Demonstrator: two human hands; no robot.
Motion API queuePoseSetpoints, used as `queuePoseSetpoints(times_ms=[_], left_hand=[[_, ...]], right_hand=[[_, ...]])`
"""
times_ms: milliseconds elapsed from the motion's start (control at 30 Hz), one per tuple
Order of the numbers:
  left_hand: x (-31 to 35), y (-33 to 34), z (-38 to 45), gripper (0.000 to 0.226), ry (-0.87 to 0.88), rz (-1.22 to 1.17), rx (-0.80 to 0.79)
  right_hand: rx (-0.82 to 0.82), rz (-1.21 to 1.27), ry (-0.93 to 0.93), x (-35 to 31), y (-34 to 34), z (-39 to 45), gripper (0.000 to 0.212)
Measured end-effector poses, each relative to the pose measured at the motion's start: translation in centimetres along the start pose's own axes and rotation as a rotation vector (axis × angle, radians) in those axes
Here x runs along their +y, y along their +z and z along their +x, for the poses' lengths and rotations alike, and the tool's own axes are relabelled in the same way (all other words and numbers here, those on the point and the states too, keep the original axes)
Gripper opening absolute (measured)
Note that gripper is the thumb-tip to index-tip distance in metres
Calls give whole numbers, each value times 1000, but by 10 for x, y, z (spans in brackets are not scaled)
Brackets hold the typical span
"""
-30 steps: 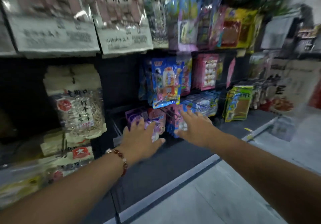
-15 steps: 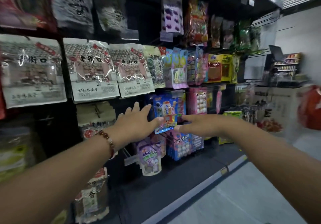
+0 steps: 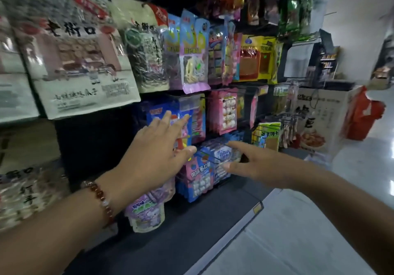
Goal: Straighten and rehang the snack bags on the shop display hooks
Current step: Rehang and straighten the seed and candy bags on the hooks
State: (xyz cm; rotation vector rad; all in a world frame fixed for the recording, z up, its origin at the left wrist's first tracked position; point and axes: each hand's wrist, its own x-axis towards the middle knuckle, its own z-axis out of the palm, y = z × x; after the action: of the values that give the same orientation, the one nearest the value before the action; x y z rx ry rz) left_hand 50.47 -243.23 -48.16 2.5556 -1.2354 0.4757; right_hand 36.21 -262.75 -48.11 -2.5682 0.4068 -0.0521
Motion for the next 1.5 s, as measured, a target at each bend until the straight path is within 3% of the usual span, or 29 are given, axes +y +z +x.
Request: queuePoseSetpoints(times_ms=[200,367,500,667,800,967,1100,1200,1300,1500], left_hand=[[-7,-48,67,74,-7,47,-105],[18,-161,100,75,-89,-85,-323],[24,-259,115,77,-256,-268,-503],[22,-340,107,73,-415,-288,-449],[23,-388,65,73,-549,-236,-324],[4,-439,-32,69,-843,-440,-77],[-25,-473,-123,72,-961,-273,11],[-55,-499,-183,76,-1090,-132,4],[-90,-523,-236,76,-1204,-153,-38],[-189,-560,-323,76,-1189,-112,-129]], right_hand=[[-6,47,3,-18,-81,50,85],[-61,124,47,-81,-193,29,81],[-109,244,74,-152,-273,-8,75],[-171,237,32,-202,-321,-33,74],[-223,156,-104,-232,-315,-36,75],[-406,259,-295,-310,-287,-52,69],[-544,236,-502,-382,-241,-72,69],[-647,171,-613,-439,-200,-88,73],[-719,106,-690,-499,-162,-102,75],[-711,73,-714,-621,-77,-114,77]])
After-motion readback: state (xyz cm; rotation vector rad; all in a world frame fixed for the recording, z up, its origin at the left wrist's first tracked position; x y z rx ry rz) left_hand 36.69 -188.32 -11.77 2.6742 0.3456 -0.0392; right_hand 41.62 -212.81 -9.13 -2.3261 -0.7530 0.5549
